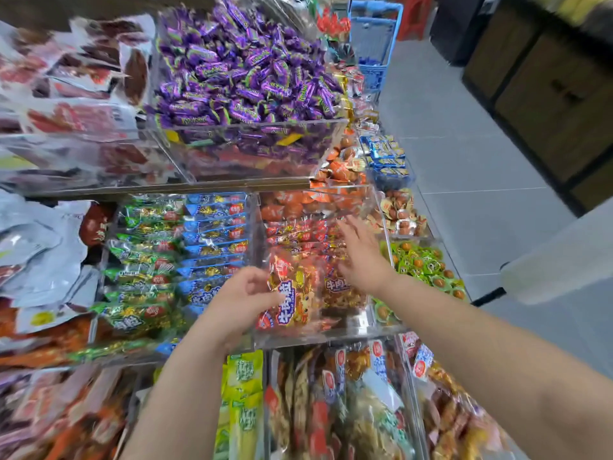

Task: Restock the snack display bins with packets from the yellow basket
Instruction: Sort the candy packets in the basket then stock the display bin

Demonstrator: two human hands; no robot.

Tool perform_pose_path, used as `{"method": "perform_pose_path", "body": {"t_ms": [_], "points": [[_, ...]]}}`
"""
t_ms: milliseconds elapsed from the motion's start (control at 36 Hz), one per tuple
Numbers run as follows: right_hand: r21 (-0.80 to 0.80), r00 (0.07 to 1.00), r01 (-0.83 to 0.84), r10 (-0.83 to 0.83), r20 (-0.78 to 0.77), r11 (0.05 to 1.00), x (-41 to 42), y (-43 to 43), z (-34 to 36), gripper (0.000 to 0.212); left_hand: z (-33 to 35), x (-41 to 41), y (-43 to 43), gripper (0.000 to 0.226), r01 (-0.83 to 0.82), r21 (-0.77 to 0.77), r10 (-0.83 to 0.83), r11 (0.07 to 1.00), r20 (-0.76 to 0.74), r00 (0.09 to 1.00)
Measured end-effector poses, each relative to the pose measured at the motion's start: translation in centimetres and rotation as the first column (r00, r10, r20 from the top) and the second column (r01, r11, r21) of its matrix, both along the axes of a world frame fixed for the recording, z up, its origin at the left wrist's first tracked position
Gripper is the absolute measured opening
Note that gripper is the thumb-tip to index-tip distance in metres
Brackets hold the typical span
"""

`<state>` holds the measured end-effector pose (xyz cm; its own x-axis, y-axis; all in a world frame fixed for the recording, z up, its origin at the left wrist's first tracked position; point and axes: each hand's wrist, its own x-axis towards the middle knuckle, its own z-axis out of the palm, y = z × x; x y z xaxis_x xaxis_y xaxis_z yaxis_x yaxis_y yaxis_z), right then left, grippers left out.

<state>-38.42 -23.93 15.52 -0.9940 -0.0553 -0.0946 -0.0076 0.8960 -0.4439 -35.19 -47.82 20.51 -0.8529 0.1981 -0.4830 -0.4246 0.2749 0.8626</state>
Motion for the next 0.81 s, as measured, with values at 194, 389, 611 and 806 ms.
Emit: {"method": "perform_pose_path", "body": {"t_ms": [194, 389, 611, 806], "points": [[-0.294, 0.947, -0.307, 0.261, -0.185, 0.905, 2.3, -1.4, 7.9, 0.069, 0.5, -1.1, 1.9, 0.022, 0.115, -0.183, -0.147, 0.976, -0.175, 0.973], [0.093, 0.916, -0.4, 0.402, -0.001, 0.912, 3.2, -2.0, 8.0, 0.047, 0.5, -1.5, 4.3, 0.021, 0.223, -0.194, -0.261, 0.955, -0.198, 0.945], [0.008, 0.999, 0.002, -0.002, -0.04, 1.0, 2.1, 2.2, 7.7, 0.021, -0.8, -2.8, 1.9, 0.051, -0.082, -0.52, -0.204, 0.85, -0.469, 0.86], [0.065, 0.994, -0.04, 0.033, 0.1, 0.997, 1.0, 2.1, 5.6, 0.014, -3.5, -3.9, 0.2, 0.103, 0.005, -0.88, -0.367, 0.475, -0.193, 0.91]]}}
